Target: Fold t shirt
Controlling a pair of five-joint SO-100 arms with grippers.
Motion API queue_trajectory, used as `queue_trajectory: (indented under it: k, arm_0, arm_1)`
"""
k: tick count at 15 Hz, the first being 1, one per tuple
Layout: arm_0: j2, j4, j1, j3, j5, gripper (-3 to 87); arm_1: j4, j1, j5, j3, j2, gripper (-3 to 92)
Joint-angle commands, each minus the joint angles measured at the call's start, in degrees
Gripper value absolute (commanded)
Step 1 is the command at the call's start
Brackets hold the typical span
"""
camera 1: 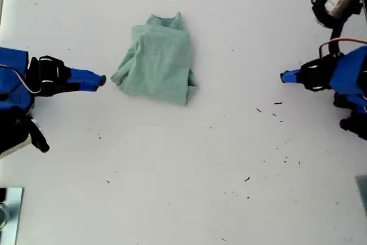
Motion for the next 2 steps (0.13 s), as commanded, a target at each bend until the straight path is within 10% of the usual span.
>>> queue_trajectory:
  k: [1,2]
  arm_0:
    - [0.44,0.0,-0.79,0.26,0.26,12.1]
    - [0.44,0.0,-0.79,0.26,0.26,12.1]
  arm_1:
    - [0.35,-0.18,-0.79,3.34,0.35,2.3]
    - [0.35,-0.18,-0.79,3.34,0.35,2.3]
